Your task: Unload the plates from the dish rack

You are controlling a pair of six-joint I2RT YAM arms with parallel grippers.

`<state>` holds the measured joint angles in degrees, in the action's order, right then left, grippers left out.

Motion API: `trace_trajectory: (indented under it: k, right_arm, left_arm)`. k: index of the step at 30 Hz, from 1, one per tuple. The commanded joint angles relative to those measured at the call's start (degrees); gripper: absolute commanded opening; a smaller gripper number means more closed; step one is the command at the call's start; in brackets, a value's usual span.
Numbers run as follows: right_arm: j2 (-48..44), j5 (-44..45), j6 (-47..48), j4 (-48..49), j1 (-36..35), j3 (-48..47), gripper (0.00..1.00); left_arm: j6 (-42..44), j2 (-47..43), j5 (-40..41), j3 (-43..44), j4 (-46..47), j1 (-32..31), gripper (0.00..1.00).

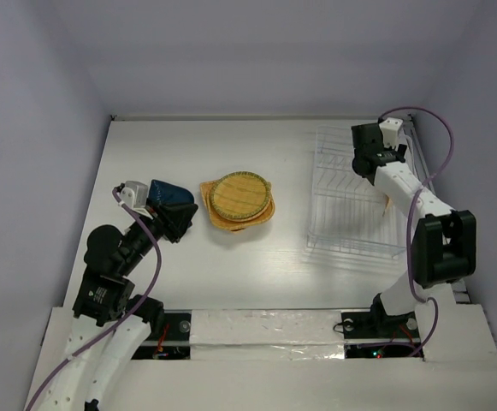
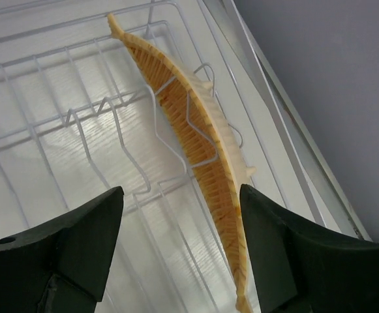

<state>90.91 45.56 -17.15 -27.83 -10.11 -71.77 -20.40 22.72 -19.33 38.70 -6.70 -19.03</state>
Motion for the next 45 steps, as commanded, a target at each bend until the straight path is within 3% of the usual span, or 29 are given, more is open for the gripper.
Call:
trace_trajectory:
  k: [1, 4, 15, 17, 22, 25, 28, 34, 45]
  right_arm:
    - [2.9, 0.1, 1.6, 1.6, 2.4, -4.5, 0.76]
    - [5.9, 1.2, 1.5, 0.5, 4.9, -7.1, 0.62]
    - [12.9, 2.5, 4.6, -1.0, 7.8, -10.8, 0.62]
    - [13.2, 2.9, 5.2, -1.2, 7.8, -11.0, 0.51]
    - [12.8, 5.3, 6.2, -1.3, 7.8, -10.6, 0.36]
    - [11.7, 7.1, 8.2, -0.2, 7.8, -9.5, 0.15]
    - [9.4, 8.1, 10.4, 1.7, 7.8, -8.3, 0.00]
    - [7.7, 9.8, 13.7, 4.7, 4.6, -7.8, 0.00]
    - [8.1, 21.8, 27.2, 14.0, -2.9, -5.7, 0.00]
  left_arm:
    - [0.4, 0.7, -0.6, 1.6, 2.4, -0.2, 0.21]
    - [0.5, 0.8, -0.8, 1.6, 2.3, -0.2, 0.21]
    - [0.4, 1.7, -1.7, 1.6, 2.8, -0.2, 0.22]
    - [0.4, 1.9, -1.8, 1.6, 2.9, -0.2, 0.22]
    - [0.4, 2.1, -1.9, 1.6, 3.2, -0.2, 0.22]
    - [0.3, 2.2, -1.8, 1.7, 3.2, -0.2, 0.22]
    - [0.3, 2.1, -1.8, 1.7, 3.3, -0.2, 0.22]
    - [0.4, 1.9, -1.6, 1.7, 3.2, -0.2, 0.22]
    - [0.5, 1.9, -1.4, 1.6, 2.9, -0.2, 0.22]
